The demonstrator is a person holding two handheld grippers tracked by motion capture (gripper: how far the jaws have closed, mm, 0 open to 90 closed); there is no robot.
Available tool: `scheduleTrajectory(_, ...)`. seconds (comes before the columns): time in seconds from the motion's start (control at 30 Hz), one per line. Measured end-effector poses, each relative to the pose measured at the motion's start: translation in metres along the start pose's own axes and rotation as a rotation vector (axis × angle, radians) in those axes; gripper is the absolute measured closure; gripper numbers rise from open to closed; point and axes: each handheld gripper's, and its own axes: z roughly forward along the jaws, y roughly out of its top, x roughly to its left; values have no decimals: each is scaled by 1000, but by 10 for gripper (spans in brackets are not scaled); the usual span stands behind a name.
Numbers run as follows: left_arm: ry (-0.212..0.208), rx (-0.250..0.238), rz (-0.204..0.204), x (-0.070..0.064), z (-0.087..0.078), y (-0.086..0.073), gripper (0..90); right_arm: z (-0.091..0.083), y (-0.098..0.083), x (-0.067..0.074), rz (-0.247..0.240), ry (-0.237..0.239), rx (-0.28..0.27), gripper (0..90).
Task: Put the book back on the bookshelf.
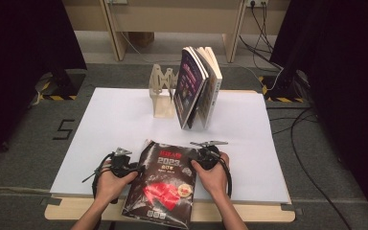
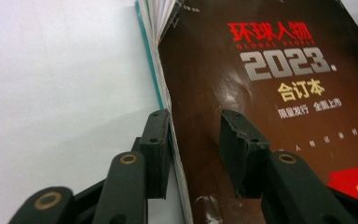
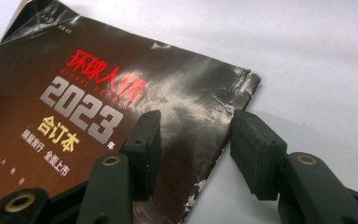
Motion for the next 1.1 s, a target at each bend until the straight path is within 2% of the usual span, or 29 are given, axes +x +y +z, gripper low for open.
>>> scheduleTrajectory(0.1,-17,9,2,-2,-2,-2,631,2,4,0,-8,-16,3,536)
scheduleTrajectory(0.17,-23,9,11,-2,-2,-3,634,4,6,-1,0,-17,5,536)
scheduleTrajectory(0.3,-38,8,12,2,0,-1,644,4,10,-4,-17,-10,16,544)
scheduleTrajectory(0.37,-41,8,16,2,0,0,648,4,14,-9,11,-1,0,549)
scheduleTrajectory(0.43,-32,6,39,1,1,1,642,4,18,-12,16,-10,-11,549)
scheduleTrajectory(0.57,-16,-6,109,0,3,1,615,8,25,-15,17,-18,0,545)
scheduleTrajectory(0.7,-12,-12,133,0,4,3,609,14,28,-15,18,-17,8,536)
scheduleTrajectory(0.77,-19,-10,145,2,4,3,607,16,29,-14,10,-32,15,531)
scheduleTrajectory(0.83,-33,-10,131,4,5,3,610,16,29,-14,25,-24,11,526)
scheduleTrajectory(0.9,-34,-10,137,4,5,3,618,16,27,-15,13,-29,2,539)
scheduleTrajectory(1.0,-30,-8,142,3,5,3,620,16,27,-17,32,-23,-9,545)
scheduleTrajectory(1.1,-33,0,145,4,5,4,621,18,28,-17,28,-30,-16,545)
